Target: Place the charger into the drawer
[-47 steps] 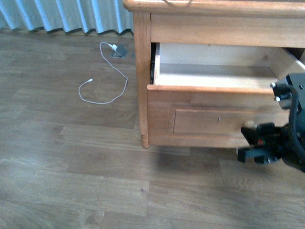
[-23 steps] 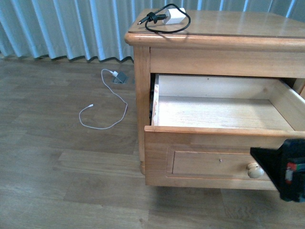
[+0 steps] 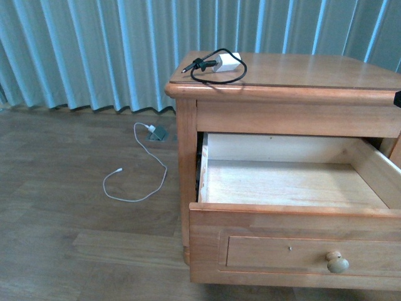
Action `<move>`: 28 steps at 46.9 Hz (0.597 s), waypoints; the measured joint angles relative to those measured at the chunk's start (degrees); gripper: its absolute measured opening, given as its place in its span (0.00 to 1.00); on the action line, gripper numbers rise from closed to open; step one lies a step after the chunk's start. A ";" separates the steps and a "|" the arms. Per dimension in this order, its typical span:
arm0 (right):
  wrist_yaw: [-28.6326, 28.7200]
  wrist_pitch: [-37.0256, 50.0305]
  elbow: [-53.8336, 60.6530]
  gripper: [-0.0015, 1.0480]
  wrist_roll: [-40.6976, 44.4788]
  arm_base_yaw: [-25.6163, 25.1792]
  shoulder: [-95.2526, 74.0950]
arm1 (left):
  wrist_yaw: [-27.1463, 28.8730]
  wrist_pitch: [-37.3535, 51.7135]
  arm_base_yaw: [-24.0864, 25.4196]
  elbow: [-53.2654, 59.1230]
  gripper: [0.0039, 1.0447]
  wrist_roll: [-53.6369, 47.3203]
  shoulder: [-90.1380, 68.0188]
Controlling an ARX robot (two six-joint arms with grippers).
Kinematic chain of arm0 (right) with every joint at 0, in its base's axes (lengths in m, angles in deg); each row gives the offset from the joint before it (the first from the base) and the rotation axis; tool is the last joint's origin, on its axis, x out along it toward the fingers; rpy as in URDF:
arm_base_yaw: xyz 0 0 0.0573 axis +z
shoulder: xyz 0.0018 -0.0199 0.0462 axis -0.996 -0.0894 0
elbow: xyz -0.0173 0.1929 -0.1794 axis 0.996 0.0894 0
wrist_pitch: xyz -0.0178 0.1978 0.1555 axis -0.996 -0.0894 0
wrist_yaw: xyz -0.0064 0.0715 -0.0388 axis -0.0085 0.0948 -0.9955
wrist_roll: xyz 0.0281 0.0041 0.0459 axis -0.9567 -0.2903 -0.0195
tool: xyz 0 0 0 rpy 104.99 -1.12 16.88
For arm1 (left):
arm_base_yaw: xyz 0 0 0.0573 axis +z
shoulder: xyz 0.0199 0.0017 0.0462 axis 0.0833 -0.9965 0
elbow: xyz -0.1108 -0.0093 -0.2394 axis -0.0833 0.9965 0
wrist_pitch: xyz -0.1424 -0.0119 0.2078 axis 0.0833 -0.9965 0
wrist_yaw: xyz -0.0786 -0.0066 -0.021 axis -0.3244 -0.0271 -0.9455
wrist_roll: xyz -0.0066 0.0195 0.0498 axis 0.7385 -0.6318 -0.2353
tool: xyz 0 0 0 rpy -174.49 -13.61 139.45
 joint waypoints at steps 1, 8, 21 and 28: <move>-0.17 -0.02 -0.20 0.92 0.00 -0.07 0.13 | 0.00 0.00 0.00 0.02 0.94 0.00 0.00; -0.24 -1.07 -1.25 0.92 -0.24 -0.98 2.08 | 0.00 0.00 0.00 0.00 0.94 0.00 0.00; 2.56 -6.86 -1.53 0.92 -0.94 -3.80 12.61 | 0.00 0.00 0.00 0.00 0.94 0.00 0.00; 0.37 -5.92 -1.01 0.90 -0.57 -3.54 13.57 | 0.00 0.00 0.00 0.02 0.94 0.00 0.00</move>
